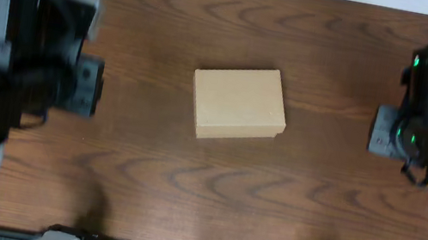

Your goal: Pack container

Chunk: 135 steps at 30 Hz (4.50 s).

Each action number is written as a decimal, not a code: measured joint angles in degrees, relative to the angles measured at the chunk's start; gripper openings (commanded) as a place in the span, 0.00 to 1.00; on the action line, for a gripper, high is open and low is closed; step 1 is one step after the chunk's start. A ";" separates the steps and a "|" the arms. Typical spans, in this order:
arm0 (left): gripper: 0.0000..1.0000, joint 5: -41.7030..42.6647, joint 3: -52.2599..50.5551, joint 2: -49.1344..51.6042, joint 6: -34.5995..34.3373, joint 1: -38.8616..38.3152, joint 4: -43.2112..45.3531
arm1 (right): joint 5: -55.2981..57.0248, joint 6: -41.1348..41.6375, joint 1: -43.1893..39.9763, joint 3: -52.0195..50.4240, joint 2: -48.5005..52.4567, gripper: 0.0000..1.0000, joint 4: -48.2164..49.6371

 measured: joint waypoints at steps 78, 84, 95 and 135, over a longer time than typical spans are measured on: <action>0.95 -7.93 -41.38 -30.10 -11.76 0.00 4.02 | -0.31 5.64 0.00 -33.59 -22.45 0.99 12.09; 0.95 -7.96 -41.38 -30.10 -11.76 0.00 4.02 | 0.04 5.09 0.00 -33.70 -26.47 0.99 23.34; 0.95 -7.98 -41.40 -30.10 -11.76 0.00 4.02 | -0.04 -2.69 0.00 -39.85 -33.22 0.99 65.59; 0.95 -8.37 -41.42 -30.12 -11.76 0.00 4.00 | -2.21 -9.79 -2.23 -98.88 -61.22 0.99 107.21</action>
